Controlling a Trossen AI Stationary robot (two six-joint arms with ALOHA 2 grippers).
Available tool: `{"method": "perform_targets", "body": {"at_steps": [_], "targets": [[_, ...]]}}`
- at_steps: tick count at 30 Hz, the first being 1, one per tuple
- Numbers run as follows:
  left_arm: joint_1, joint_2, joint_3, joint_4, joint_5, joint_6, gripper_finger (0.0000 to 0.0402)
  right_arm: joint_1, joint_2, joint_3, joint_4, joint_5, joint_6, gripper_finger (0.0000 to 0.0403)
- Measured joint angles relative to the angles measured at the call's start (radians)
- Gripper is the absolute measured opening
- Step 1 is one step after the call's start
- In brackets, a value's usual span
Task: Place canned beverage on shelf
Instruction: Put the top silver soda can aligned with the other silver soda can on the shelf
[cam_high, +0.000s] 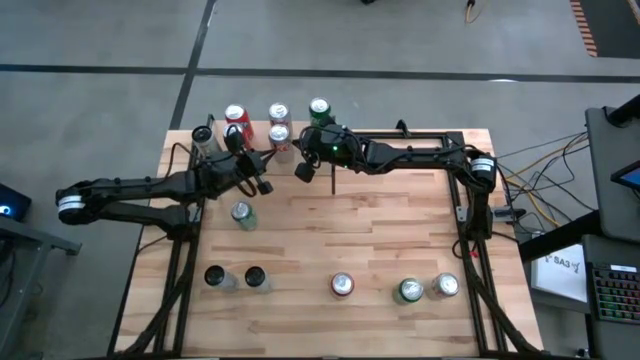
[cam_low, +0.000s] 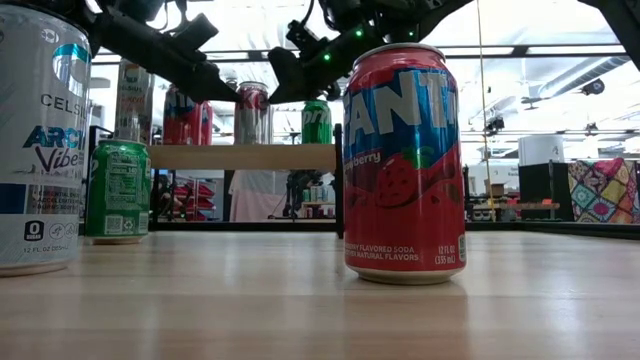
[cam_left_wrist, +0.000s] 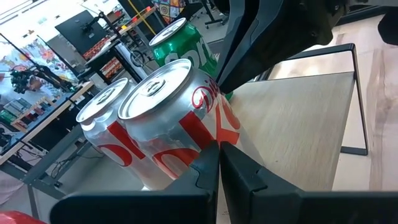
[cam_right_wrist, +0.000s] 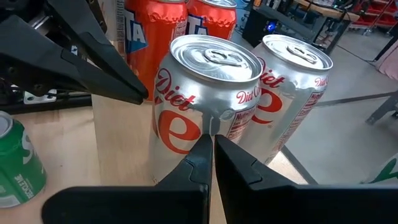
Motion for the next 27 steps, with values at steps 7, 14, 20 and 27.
{"method": "perform_targets", "body": {"at_steps": [7, 14, 20, 27], "targets": [[0.000, 0.000, 0.000, -0.001, 0.000, -0.001, 0.0000, 0.000, 0.000, 0.000, -0.001, 0.037, 0.002, 0.0009], [0.000, 0.000, 0.000, -0.001, 0.000, -0.001, 0.0000, -0.019, 0.010, 0.001, 0.026, 0.063, 0.009, 0.0009], [0.000, 0.000, 0.000, -0.002, 0.000, -0.001, 0.0000, -0.017, 0.029, 0.001, 0.066, 0.058, -0.005, 0.0009], [0.000, 0.000, 0.000, -0.001, 0.000, -0.001, 0.0000, -0.017, 0.029, 0.001, 0.066, 0.056, -0.006, 0.0009]]}}
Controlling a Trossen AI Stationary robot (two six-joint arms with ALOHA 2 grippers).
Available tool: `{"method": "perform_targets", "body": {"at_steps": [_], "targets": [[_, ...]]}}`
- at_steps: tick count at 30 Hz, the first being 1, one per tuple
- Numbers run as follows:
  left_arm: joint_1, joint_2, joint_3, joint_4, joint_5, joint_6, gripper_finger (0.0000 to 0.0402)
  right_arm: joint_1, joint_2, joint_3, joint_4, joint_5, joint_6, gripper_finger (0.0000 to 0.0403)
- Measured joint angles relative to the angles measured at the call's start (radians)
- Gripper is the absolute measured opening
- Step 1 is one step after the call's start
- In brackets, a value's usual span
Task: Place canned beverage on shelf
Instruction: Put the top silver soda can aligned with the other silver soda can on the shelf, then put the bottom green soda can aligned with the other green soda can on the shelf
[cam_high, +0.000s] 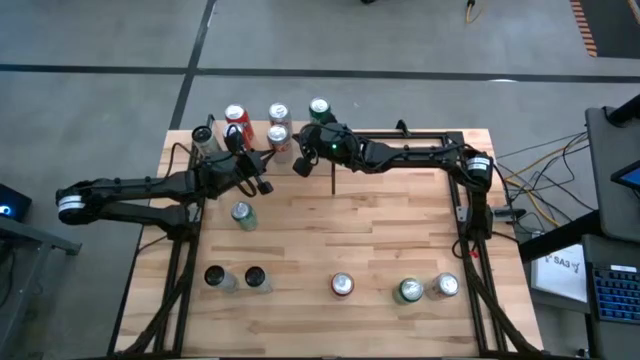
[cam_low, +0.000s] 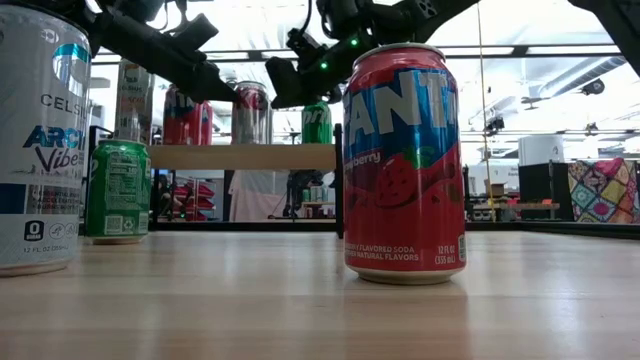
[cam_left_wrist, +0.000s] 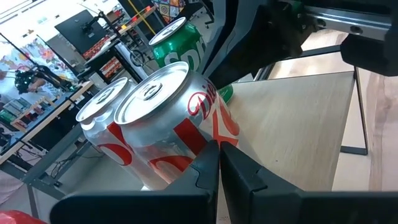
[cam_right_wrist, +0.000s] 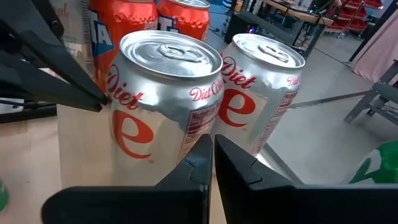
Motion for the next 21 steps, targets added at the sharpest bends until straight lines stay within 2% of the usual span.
{"method": "perform_targets", "body": {"at_steps": [13, 21], "targets": [[0.000, -0.006, 0.000, -0.001, 0.001, 0.001, 0.0000, 0.003, -0.003, 0.000, -0.016, 0.000, 0.000, 0.0009], [-0.042, -0.080, 0.000, -0.019, 0.001, 0.001, 0.0000, 0.033, -0.059, 0.000, -0.090, 0.009, -0.001, 0.0009]]}}
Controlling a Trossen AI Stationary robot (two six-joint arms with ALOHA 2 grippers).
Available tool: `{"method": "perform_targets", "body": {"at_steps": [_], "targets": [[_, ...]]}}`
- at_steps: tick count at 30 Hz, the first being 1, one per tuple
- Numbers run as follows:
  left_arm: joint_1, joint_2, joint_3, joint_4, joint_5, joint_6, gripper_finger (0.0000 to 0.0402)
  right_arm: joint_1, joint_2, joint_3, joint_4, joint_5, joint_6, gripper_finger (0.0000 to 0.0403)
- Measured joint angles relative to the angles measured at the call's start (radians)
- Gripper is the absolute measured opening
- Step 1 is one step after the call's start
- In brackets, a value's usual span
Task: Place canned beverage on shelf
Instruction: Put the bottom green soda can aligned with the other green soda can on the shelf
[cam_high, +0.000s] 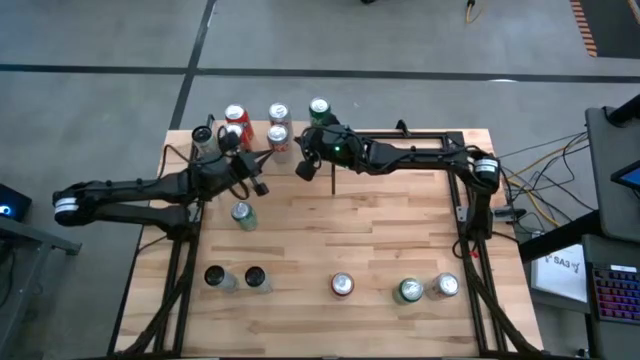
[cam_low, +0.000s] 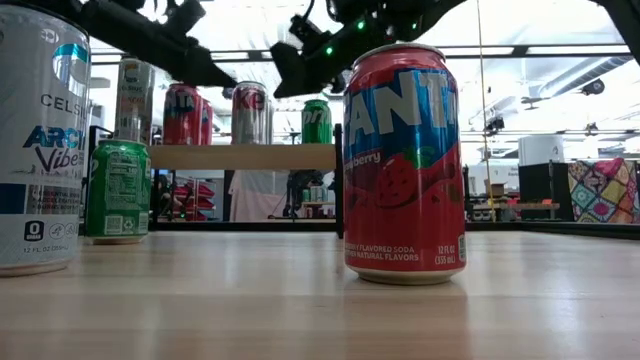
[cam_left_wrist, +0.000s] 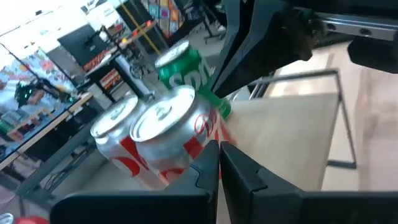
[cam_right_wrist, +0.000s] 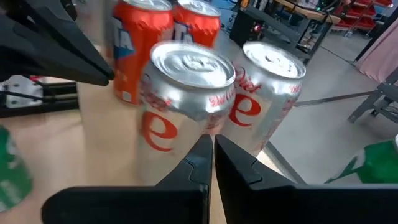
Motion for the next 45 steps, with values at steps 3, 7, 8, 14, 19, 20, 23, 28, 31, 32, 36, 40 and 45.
{"method": "perform_targets", "body": {"at_steps": [3, 7, 8, 14, 19, 20, 23, 28, 31, 32, 36, 40, 45], "targets": [[-0.049, -0.043, 0.000, 0.000, 0.000, -0.005, 0.0000, 0.020, -0.037, 0.000, -0.050, -0.001, 0.009, 0.0009], [-0.142, -0.094, 0.000, -0.006, 0.014, -0.035, 0.0000, 0.054, -0.096, 0.000, -0.150, -0.001, 0.027, 0.0009], [-0.168, -0.104, 0.000, -0.007, 0.030, -0.045, 0.0000, 0.065, -0.108, 0.000, -0.181, 0.000, 0.027, 0.0009], [-0.336, -0.152, 0.005, -0.002, 0.062, -0.060, 0.0000, 0.146, -0.185, -0.001, -0.306, -0.002, 0.042, 0.0009], [-0.451, -0.167, 0.070, 0.004, 0.062, -0.059, 0.0000, 0.223, -0.247, -0.001, -0.383, -0.005, 0.088, 0.0009], [-0.470, -0.167, 0.085, 0.002, 0.062, -0.060, 0.0000, 0.242, -0.255, -0.001, -0.397, -0.005, 0.098, 0.0009], [-0.520, -0.166, 0.136, -0.015, 0.062, -0.060, 0.0000, 0.294, -0.285, -0.001, -0.427, -0.010, 0.142, 0.0009], [-0.581, -0.163, 0.213, -0.065, 0.062, -0.085, 0.0000, 0.385, -0.323, -0.001, -0.478, -0.012, 0.236, 0.0009], [-0.604, -0.161, 0.242, -0.089, 0.062, -0.118, 0.0000, 0.434, -0.340, -0.001, -0.520, -0.014, 0.326, 0.0009], [-0.610, -0.160, 0.247, -0.097, 0.062, -0.126, 0.0000, 0.448, -0.345, -0.001, -0.536, -0.020, 0.361, 0.0009], [-0.626, -0.153, 0.254, -0.104, 0.062, -0.154, 0.0000, 0.481, -0.359, -0.001, -0.600, -0.109, 0.539, 0.0009], [-0.626, -0.140, 0.254, -0.094, 0.062, -0.167, 0.0000, 0.496, -0.356, -0.001, -0.667, -0.262, 0.738, 0.0009], [-0.626, -0.120, 0.248, -0.084, 0.062, -0.169, 0.0000, 0.514, -0.331, -0.001, -0.756, -0.411, 0.965, 0.0009]]}}
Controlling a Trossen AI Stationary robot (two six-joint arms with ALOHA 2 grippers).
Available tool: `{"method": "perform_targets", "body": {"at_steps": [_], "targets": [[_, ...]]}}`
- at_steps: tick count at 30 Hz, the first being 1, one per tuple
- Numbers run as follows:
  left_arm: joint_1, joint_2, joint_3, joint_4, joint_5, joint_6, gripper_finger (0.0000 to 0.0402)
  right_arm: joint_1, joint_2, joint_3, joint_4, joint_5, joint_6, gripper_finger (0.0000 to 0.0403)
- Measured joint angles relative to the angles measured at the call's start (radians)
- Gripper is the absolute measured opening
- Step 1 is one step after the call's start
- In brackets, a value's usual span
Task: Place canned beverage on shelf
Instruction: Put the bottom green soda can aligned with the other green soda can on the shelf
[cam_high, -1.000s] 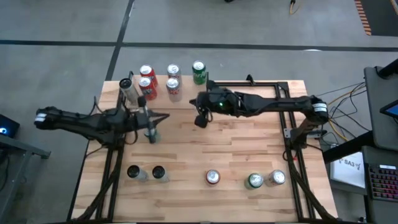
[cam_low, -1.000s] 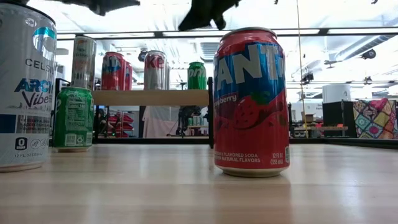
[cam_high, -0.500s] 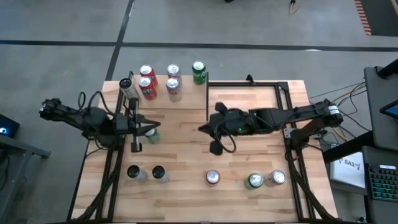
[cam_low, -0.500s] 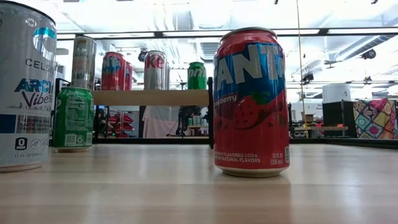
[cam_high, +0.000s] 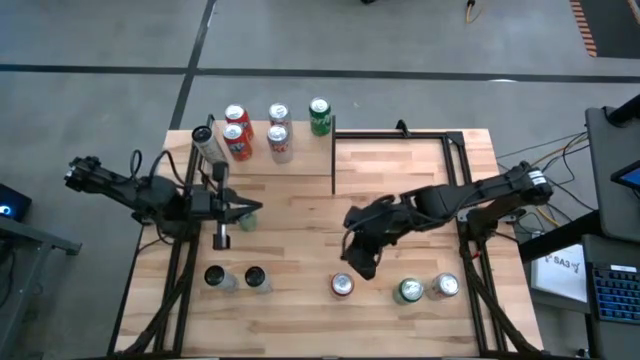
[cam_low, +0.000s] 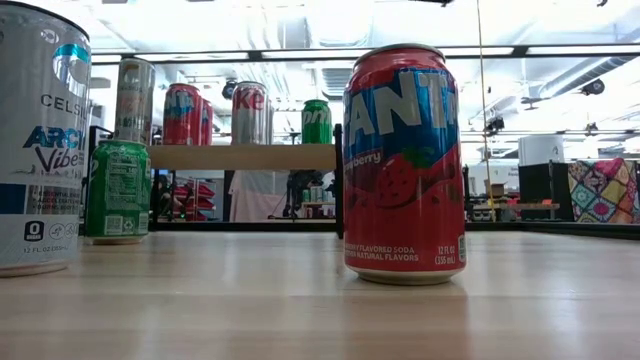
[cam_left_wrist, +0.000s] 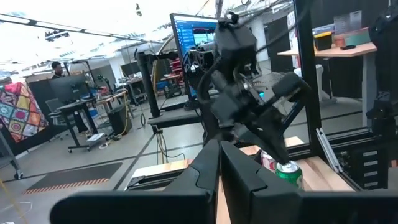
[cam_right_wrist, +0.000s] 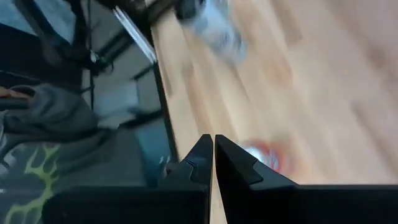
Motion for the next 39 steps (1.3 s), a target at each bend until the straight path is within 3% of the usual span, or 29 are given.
{"method": "perform_targets", "body": {"at_steps": [5, 12, 15, 18, 22, 34, 39], "targets": [[0.000, 0.025, 0.013, 0.001, 0.000, 0.004, 0.0000, 0.007, 0.014, 0.000, -0.169, -0.082, 0.154, 0.0009], [0.000, 0.035, 0.014, 0.008, 0.000, 0.008, 0.0000, 0.040, 0.010, 0.000, -0.629, -0.197, 0.337, 0.0009], [0.000, 0.035, 0.014, 0.009, 0.000, 0.012, 0.0000, 0.081, 0.009, 0.000, -0.794, -0.196, 0.236, 0.0009], [0.000, 0.034, 0.014, 0.027, 0.000, 0.021, 0.0000, 0.157, 0.010, 0.000, -0.825, -0.102, 0.086, 0.0009], [0.000, 0.029, 0.014, 0.041, 0.000, 0.024, 0.0000, 0.244, 0.009, 0.000, -0.812, -0.085, -0.045, 0.0009], [0.000, 0.034, 0.014, 0.055, 0.000, 0.019, 0.0000, 0.368, 0.021, 0.000, -0.773, 0.085, 0.034, 0.0013], [0.000, 0.034, 0.014, 0.060, 0.000, 0.017, 0.0000, 0.368, 0.021, 0.000, -0.763, 0.100, 0.101, 0.0057]]}}
